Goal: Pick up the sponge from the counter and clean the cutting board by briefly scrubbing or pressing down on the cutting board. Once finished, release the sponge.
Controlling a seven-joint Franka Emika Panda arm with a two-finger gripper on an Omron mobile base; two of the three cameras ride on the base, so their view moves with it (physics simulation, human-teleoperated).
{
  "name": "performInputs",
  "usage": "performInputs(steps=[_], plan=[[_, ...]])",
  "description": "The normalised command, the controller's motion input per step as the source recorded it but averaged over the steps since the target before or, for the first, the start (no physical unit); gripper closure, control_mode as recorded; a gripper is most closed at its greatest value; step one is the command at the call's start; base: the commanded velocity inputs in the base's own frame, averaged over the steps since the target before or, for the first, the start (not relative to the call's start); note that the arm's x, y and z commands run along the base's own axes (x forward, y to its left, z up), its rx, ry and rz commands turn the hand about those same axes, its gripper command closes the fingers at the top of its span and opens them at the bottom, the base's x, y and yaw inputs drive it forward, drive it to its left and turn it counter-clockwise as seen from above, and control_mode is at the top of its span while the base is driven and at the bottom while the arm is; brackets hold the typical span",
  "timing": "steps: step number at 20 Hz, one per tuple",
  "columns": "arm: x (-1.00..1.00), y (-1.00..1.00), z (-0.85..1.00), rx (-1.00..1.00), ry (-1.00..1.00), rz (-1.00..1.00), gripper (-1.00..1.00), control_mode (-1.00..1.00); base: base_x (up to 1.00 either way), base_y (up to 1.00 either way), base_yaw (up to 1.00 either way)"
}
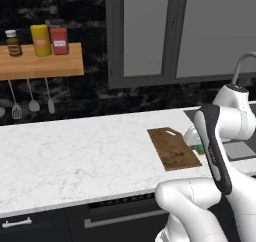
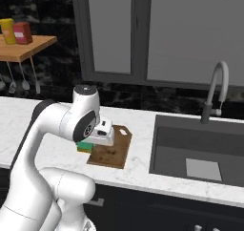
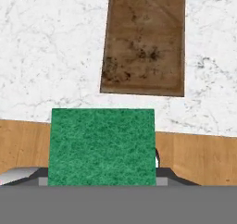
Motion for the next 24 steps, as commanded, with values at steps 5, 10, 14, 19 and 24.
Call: performInputs(steps=[5,10,14,19,24], plan=[[0.22,0.18,-0.55,-0.02,0.16,0.14,1.00,-1.00,0.00,0.00,0.00],[0.24,0.22,-0.44,0.03,0.10,0.07,1.00,-1.00,0.00,0.00,0.00],[0.02,0.22,-0.49,0.09,0.06,0.04,1.00,-1.00,0.00,0.00,0.00],[0.23,0.14,-0.39,0.01,0.04,0.01,1.00,-1.00,0.00,0.00,0.00],[0.42,0.01,-0.20,-0.02,0.00,0.00,1.00,-1.00,0.00,0.00,0.00]])
